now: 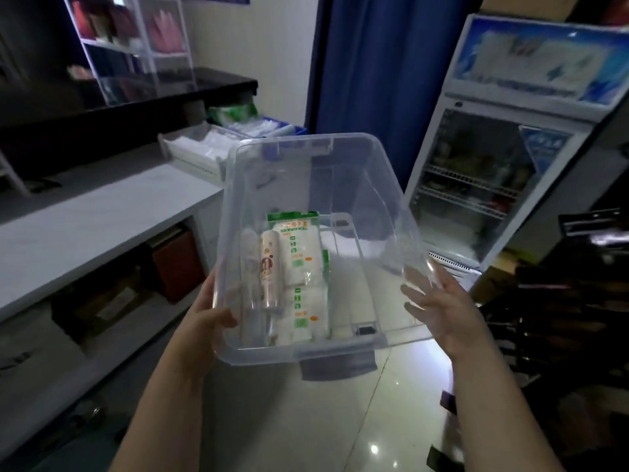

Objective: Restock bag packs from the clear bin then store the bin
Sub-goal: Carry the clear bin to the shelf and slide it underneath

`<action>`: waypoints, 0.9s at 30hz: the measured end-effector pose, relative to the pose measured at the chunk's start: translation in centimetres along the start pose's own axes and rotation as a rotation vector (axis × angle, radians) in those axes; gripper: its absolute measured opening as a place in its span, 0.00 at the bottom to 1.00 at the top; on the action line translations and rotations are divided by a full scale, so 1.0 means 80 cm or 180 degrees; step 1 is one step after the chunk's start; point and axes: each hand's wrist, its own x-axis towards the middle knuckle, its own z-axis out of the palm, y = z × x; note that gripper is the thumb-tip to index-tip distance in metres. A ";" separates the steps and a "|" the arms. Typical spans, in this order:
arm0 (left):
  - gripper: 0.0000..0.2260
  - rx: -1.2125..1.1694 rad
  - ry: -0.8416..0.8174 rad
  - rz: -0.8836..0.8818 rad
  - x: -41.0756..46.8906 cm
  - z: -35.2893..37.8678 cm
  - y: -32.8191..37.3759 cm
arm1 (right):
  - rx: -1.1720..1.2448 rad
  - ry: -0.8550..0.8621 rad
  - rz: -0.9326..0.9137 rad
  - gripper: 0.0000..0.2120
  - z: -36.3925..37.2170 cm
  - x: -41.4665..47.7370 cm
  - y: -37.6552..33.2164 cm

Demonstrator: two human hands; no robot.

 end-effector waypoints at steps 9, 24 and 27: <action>0.35 -0.0077 0.0019 0.0068 0.165 0.110 -0.002 | 0.0307 0.0453 -0.0117 0.23 -0.078 0.113 -0.065; 0.33 -0.0101 -0.0047 -0.0208 0.562 0.092 0.046 | 0.0349 0.0823 -0.0345 0.19 -0.038 0.480 -0.113; 0.34 -0.0144 -0.0122 -0.0139 0.666 0.089 0.073 | 0.0383 0.0924 -0.0404 0.22 -0.018 0.573 -0.142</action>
